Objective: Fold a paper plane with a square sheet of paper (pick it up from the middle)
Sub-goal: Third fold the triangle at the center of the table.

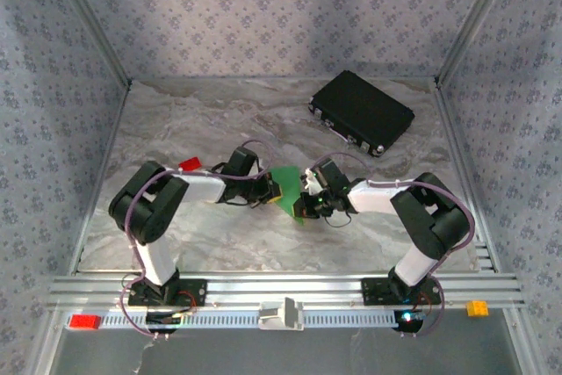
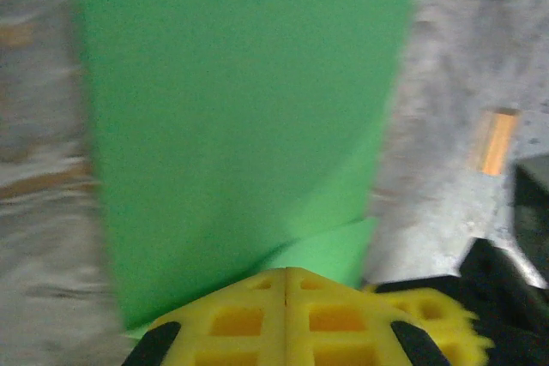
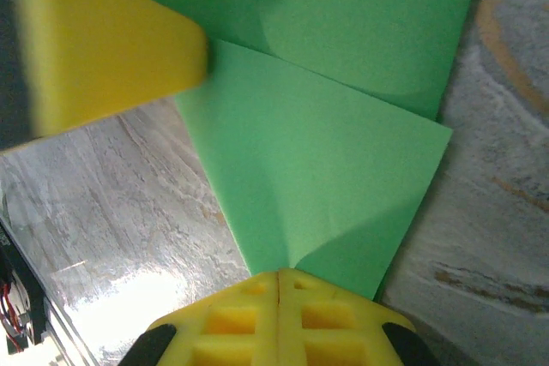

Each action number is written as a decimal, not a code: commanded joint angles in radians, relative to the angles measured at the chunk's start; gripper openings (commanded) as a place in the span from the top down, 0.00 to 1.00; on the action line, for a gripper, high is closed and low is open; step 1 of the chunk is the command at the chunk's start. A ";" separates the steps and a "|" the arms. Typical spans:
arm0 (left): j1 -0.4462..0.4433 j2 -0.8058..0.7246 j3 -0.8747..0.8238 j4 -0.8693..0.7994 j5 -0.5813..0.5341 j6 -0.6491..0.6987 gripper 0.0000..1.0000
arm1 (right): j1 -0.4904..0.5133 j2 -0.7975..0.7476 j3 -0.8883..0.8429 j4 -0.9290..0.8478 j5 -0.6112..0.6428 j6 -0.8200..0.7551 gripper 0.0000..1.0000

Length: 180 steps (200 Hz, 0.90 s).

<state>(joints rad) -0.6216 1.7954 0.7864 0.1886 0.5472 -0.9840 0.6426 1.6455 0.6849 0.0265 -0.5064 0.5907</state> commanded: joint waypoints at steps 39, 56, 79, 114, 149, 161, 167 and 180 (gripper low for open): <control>0.003 0.037 -0.032 -0.101 -0.040 0.065 1.00 | 0.017 -0.034 0.086 -0.121 0.019 -0.022 0.98; 0.003 0.033 -0.033 -0.097 -0.038 0.067 1.00 | 0.043 -0.006 0.133 -0.122 0.020 -0.027 0.98; 0.003 0.033 -0.026 -0.097 -0.034 0.065 1.00 | 0.070 0.066 0.192 -0.122 0.042 -0.028 0.98; 0.005 0.035 -0.027 -0.086 -0.027 0.062 1.00 | 0.066 0.151 0.199 -0.108 0.082 -0.020 0.98; 0.016 0.035 -0.036 -0.076 -0.026 0.059 1.00 | 0.059 0.132 0.142 -0.096 0.074 -0.025 0.97; 0.020 0.035 -0.039 -0.075 -0.027 0.059 1.00 | 0.059 0.116 0.130 -0.101 0.070 -0.030 0.96; 0.023 0.035 -0.042 -0.076 -0.027 0.059 1.00 | 0.058 0.106 0.122 -0.103 0.067 -0.030 0.96; 0.027 0.035 -0.044 -0.077 -0.028 0.061 1.00 | 0.057 0.085 0.108 -0.105 0.060 -0.035 0.95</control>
<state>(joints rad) -0.6106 1.8027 0.7811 0.1905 0.5579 -0.9428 0.7063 1.7641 0.8429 -0.0017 -0.4629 0.5819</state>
